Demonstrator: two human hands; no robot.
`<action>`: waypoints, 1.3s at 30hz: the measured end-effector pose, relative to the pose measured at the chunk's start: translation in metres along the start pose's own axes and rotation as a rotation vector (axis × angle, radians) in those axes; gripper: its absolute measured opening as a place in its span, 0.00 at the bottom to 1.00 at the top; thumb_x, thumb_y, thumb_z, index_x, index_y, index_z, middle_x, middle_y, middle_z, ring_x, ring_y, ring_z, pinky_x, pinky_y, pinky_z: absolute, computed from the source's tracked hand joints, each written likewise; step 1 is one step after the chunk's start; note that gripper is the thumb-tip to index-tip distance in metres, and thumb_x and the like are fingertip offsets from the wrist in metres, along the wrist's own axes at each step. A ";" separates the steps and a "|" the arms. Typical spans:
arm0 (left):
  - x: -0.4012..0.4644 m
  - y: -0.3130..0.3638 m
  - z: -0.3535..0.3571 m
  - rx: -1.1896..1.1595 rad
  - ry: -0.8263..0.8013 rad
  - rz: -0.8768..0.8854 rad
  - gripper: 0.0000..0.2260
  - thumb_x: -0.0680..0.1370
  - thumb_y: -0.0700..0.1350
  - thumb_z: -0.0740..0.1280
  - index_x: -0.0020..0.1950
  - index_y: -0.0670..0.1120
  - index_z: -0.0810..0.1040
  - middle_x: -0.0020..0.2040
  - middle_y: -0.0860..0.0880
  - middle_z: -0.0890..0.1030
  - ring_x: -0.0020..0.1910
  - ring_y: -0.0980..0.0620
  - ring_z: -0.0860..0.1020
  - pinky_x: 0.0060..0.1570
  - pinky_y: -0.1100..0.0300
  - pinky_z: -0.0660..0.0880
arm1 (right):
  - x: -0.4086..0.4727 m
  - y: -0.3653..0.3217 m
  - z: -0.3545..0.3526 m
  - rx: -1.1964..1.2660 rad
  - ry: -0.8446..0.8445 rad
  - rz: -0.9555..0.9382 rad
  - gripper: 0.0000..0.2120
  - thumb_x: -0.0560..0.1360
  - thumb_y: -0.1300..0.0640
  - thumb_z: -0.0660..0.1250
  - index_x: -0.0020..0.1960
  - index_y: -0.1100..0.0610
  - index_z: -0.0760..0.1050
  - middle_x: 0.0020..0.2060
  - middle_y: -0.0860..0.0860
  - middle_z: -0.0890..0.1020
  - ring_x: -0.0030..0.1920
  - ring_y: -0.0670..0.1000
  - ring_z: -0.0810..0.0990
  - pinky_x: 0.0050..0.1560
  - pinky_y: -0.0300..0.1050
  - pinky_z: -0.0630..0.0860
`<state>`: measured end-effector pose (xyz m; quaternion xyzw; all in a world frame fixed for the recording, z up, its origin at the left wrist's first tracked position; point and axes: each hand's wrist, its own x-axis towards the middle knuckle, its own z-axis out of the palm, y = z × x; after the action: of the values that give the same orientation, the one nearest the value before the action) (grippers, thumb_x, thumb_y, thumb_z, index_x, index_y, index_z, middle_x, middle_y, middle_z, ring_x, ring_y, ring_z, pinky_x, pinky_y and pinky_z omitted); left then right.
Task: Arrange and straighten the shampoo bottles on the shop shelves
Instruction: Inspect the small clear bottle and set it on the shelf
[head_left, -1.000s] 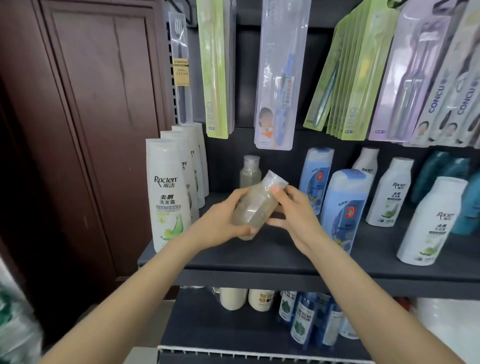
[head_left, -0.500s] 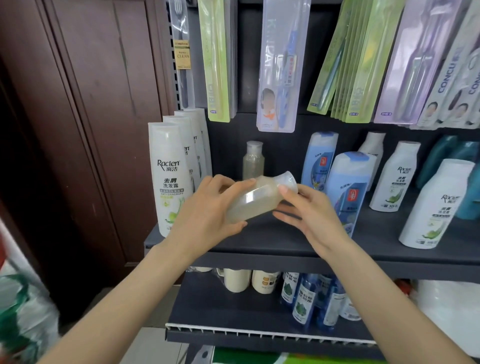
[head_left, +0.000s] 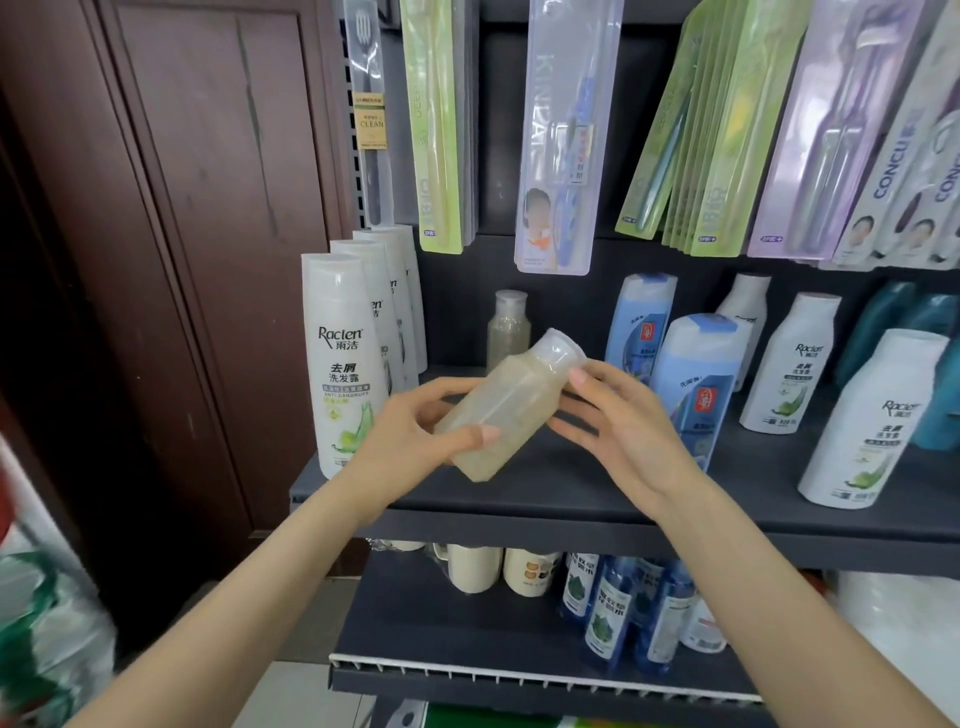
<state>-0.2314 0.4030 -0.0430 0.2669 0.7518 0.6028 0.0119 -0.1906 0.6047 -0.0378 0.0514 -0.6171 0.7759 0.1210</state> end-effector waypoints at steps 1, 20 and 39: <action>0.000 0.000 0.000 -0.107 -0.046 -0.072 0.17 0.71 0.47 0.72 0.59 0.54 0.78 0.50 0.52 0.83 0.50 0.54 0.81 0.44 0.62 0.78 | 0.002 0.002 0.001 0.042 0.018 0.016 0.10 0.77 0.58 0.63 0.57 0.58 0.74 0.52 0.55 0.82 0.54 0.52 0.82 0.57 0.51 0.78; 0.008 -0.002 0.009 0.476 0.088 0.166 0.32 0.65 0.52 0.76 0.66 0.58 0.68 0.55 0.54 0.75 0.55 0.58 0.74 0.54 0.61 0.72 | 0.025 -0.006 0.022 -0.105 0.278 0.004 0.11 0.72 0.56 0.72 0.52 0.57 0.77 0.45 0.52 0.83 0.42 0.49 0.84 0.34 0.41 0.81; 0.017 -0.002 0.009 0.381 0.086 0.067 0.26 0.67 0.53 0.71 0.65 0.57 0.70 0.57 0.54 0.76 0.55 0.57 0.74 0.56 0.62 0.71 | 0.035 -0.012 0.015 -0.298 0.143 0.085 0.11 0.73 0.49 0.70 0.50 0.56 0.79 0.43 0.52 0.83 0.42 0.49 0.84 0.40 0.42 0.82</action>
<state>-0.2438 0.4185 -0.0417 0.2631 0.8429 0.4605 -0.0911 -0.2219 0.5970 -0.0147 -0.0485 -0.7168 0.6818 0.1379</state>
